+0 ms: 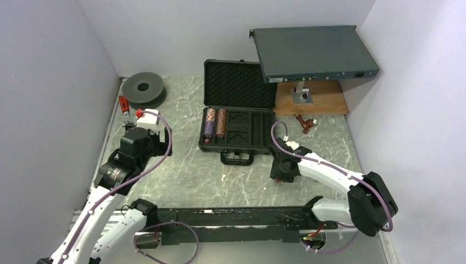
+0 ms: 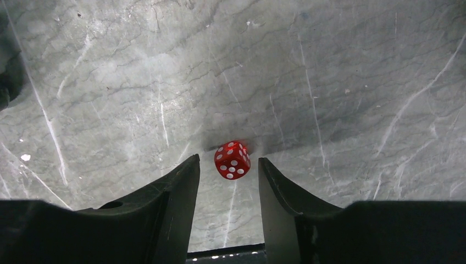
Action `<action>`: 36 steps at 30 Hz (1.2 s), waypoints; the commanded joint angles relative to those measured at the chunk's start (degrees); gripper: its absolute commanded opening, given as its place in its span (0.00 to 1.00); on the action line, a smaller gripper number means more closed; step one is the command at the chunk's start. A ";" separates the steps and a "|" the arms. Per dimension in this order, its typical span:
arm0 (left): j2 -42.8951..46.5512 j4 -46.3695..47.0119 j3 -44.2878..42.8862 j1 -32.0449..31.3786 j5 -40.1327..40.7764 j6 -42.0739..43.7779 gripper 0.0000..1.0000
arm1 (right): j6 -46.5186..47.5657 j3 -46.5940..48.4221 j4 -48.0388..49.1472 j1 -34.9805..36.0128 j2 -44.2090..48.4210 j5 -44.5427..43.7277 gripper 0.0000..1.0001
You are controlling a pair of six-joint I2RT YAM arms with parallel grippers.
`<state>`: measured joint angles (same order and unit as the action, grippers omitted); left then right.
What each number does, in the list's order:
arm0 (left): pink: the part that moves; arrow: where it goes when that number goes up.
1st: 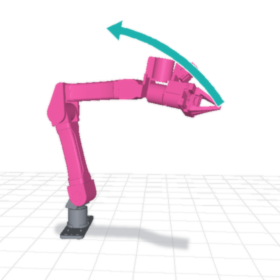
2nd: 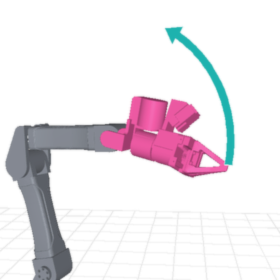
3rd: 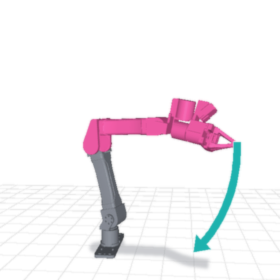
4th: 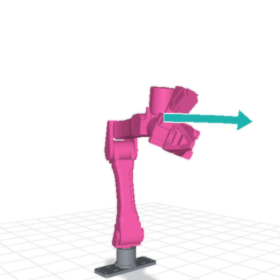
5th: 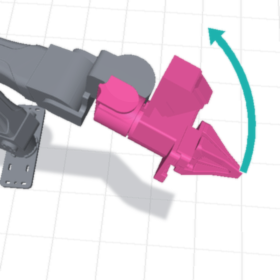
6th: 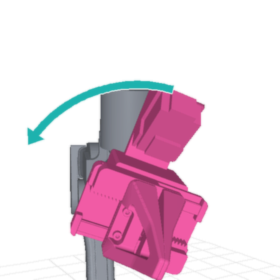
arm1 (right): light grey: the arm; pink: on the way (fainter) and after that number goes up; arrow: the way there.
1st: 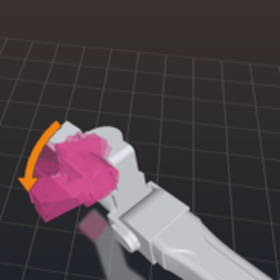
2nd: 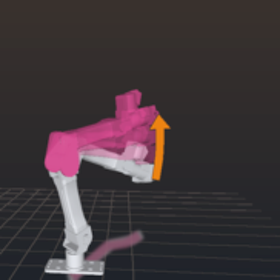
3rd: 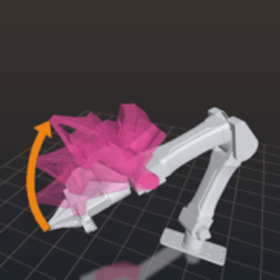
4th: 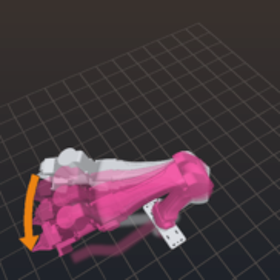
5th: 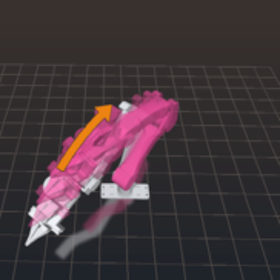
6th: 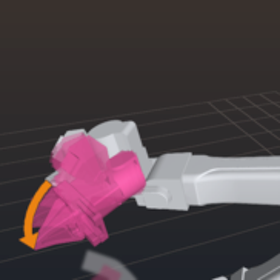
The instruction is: Pack up texas hold em set
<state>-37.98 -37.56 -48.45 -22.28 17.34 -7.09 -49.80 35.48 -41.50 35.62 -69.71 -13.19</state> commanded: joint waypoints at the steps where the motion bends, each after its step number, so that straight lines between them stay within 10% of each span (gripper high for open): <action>1: 0.47 1.53 -0.38 0.31 -0.41 0.59 0.99 | -0.93 -0.34 0.67 -0.37 -0.06 -0.81 0.44; 12: 0.52 1.53 -0.38 0.35 -0.39 0.59 0.99 | -0.65 -0.16 0.80 -0.46 -0.94 -0.70 0.39; 22: 0.55 1.60 -0.29 0.31 -0.38 0.60 0.99 | 0.13 0.34 0.16 -0.46 -0.32 -0.65 0.01; 36: 0.09 1.68 -0.17 0.48 0.29 0.68 0.99 | 10.51 5.91 6.46 -0.46 8.44 4.48 0.00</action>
<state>-38.13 -37.54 -48.45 -22.13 17.39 -7.09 -43.83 37.41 -39.33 35.33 -64.58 -10.85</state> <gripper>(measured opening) 0.989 0.096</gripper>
